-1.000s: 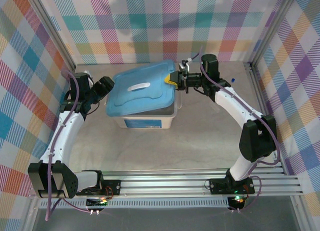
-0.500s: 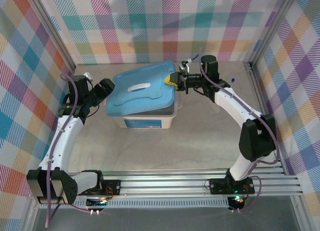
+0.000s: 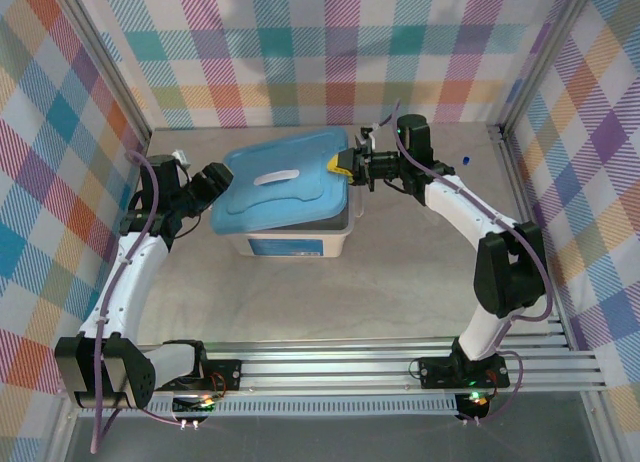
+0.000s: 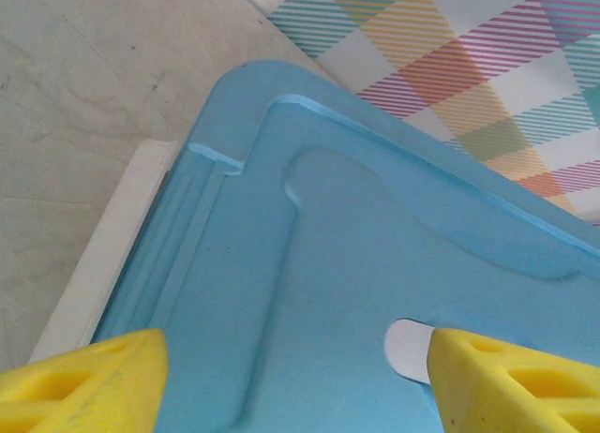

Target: Organize the chemistry lab equipment

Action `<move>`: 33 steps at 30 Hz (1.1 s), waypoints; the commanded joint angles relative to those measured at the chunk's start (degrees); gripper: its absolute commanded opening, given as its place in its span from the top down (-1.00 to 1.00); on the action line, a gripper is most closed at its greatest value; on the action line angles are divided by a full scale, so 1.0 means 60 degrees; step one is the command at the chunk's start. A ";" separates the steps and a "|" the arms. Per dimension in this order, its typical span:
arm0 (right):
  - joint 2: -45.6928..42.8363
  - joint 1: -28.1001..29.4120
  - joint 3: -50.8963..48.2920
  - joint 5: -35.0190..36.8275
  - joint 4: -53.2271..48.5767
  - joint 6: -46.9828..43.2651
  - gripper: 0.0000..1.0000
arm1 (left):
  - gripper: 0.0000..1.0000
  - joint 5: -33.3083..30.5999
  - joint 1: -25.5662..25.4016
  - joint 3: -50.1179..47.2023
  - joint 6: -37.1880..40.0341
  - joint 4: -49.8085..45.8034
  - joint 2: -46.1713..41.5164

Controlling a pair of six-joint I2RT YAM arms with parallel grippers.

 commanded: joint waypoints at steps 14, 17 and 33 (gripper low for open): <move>0.0205 -0.0368 -0.0328 -0.0058 0.0158 -0.0411 1.00 | -0.46 0.0151 -0.0928 -0.0123 -0.0025 0.0614 0.0603; 0.0195 -0.0401 -0.0398 -0.0090 0.0135 -0.0454 0.97 | -0.46 0.0127 -0.1066 -0.0132 -0.0052 0.0615 0.0757; 0.0209 -0.0561 -0.0409 -0.0129 -0.0207 -0.0703 0.29 | -0.45 0.0010 -0.1467 -0.0402 -0.0303 0.1111 0.1119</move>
